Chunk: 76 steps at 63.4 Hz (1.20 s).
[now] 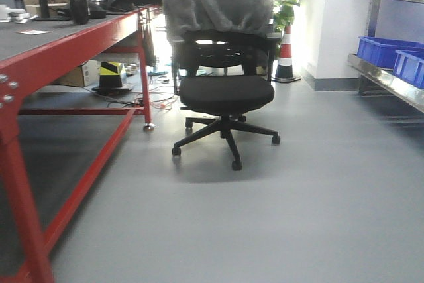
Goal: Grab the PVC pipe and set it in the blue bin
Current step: 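Drive up to the steel shelf of blue bins holding the pipe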
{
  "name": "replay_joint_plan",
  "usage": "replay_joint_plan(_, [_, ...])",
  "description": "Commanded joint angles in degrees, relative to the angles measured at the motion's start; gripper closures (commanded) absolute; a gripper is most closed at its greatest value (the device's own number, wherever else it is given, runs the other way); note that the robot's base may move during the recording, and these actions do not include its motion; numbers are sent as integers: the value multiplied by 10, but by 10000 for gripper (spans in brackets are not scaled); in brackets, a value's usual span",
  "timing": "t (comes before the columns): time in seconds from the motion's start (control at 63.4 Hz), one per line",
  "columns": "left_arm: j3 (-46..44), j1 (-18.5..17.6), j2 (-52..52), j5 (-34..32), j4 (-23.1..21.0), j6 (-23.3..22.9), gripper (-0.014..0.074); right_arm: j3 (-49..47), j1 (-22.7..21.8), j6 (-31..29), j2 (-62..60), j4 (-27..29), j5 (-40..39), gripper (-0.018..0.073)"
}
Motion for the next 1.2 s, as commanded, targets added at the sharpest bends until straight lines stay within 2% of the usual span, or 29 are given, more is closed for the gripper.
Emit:
replay_joint_plan(0.0, [0,-4,-4,-16,-3,-2,708,2,0,-1,-4,-4,-15,727])
replay_joint_plan(1.183, [0,-4,-4,-16,-3,-2,708,2,0,-1,-4,-4,-15,727])
